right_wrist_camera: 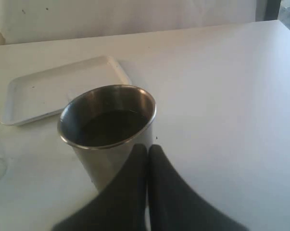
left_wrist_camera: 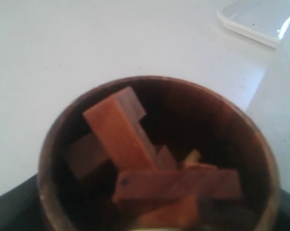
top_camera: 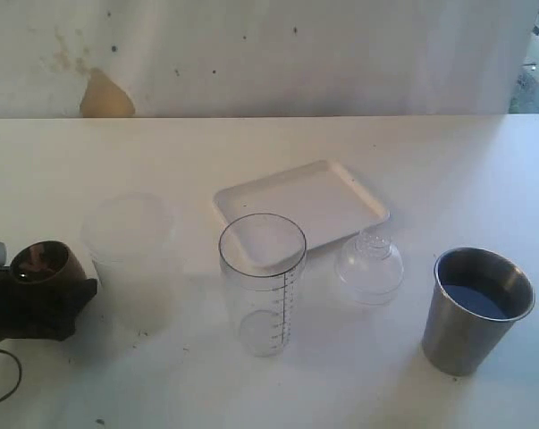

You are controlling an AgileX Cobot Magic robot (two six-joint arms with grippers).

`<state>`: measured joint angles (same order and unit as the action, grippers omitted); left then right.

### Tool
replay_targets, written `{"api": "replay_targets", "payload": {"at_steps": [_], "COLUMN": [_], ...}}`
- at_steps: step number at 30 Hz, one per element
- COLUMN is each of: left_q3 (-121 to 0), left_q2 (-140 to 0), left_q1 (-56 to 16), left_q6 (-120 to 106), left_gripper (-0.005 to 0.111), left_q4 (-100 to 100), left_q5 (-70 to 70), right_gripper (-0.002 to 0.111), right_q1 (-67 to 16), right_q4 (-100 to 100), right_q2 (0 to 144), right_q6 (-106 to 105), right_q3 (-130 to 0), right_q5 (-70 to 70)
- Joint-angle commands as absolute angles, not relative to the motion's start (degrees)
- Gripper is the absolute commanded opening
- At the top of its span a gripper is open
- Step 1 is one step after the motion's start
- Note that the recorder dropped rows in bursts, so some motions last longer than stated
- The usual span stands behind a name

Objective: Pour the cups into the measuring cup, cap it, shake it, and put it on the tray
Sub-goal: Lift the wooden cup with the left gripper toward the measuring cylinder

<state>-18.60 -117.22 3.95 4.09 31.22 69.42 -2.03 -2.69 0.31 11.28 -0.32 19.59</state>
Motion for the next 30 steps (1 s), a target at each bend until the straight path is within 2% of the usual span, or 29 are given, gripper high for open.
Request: {"api": "replay_targets", "payload": {"at_steps": [1, 2, 13, 23, 26, 30], "left_q3": [-18.8, -18.8, -18.8, -19.1, -24.3, -33.0], "left_q2": [-117.4, -117.4, -111.5, -87.8, -80.9, -78.5], "left_q1": [3.9, 3.9, 3.9, 3.9, 3.9, 3.6], "left_q6": [7.1, 7.3, 11.6, 14.1, 25.6, 40.7], "left_gripper": [0.009, 0.000, 0.000, 0.000, 0.000, 0.000], "left_q4": [31.6, 31.8, 28.4, 23.2, 33.1, 47.5], "left_q5": [69.3, 68.2, 66.8, 56.0, 45.5, 42.6], "right_gripper": [0.000, 0.000, 0.000, 0.000, 0.000, 0.000], "right_q1": [-2.3, -2.3, -2.3, -2.3, -2.3, -2.3], "right_q4": [-2.8, -2.8, -2.8, -2.8, -2.8, -2.8], "right_q2": [0.0, 0.0, 0.0, 0.0, 0.0, 0.0], "right_q6": [12.9, 12.9, 12.9, 12.9, 12.9, 12.9], "right_q3": [0.0, 0.0, 0.0, 0.0, 0.0, 0.0], "right_q5": [19.6, 19.6, 19.6, 19.6, 19.6, 19.6]}}
